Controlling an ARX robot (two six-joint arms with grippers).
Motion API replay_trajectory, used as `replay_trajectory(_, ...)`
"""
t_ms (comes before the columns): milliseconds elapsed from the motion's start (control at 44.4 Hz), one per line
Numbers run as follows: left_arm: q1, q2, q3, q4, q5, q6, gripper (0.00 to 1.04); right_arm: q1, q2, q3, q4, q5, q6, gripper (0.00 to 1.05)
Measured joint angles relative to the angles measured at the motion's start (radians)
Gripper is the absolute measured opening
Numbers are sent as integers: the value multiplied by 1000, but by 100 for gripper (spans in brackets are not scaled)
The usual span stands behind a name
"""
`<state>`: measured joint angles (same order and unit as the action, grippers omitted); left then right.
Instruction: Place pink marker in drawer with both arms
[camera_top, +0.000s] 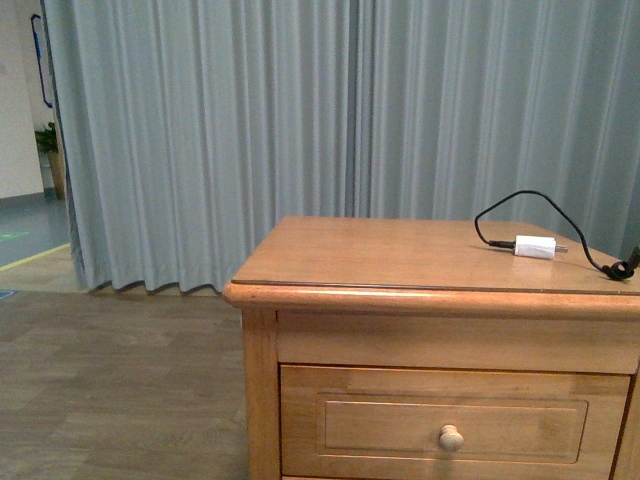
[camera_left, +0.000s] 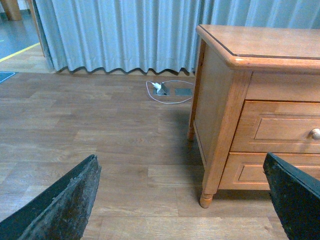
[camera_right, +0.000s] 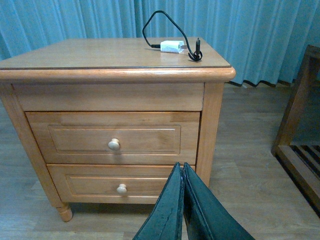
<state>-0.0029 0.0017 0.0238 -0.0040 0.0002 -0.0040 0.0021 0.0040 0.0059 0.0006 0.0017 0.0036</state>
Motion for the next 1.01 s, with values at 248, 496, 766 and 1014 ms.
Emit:
replay_trajectory(248, 0, 0, 0, 0, 0, 0, 99, 0, 0, 0, 0, 0, -1, 39)
replay_trajectory(496, 0, 0, 0, 0, 0, 0, 99, 0, 0, 0, 0, 0, -1, 89)
replay_trajectory(766, 0, 0, 0, 0, 0, 0, 99, 0, 0, 0, 0, 0, -1, 96)
replay_trajectory(1014, 0, 0, 0, 0, 0, 0, 99, 0, 0, 0, 0, 0, -1, 96)
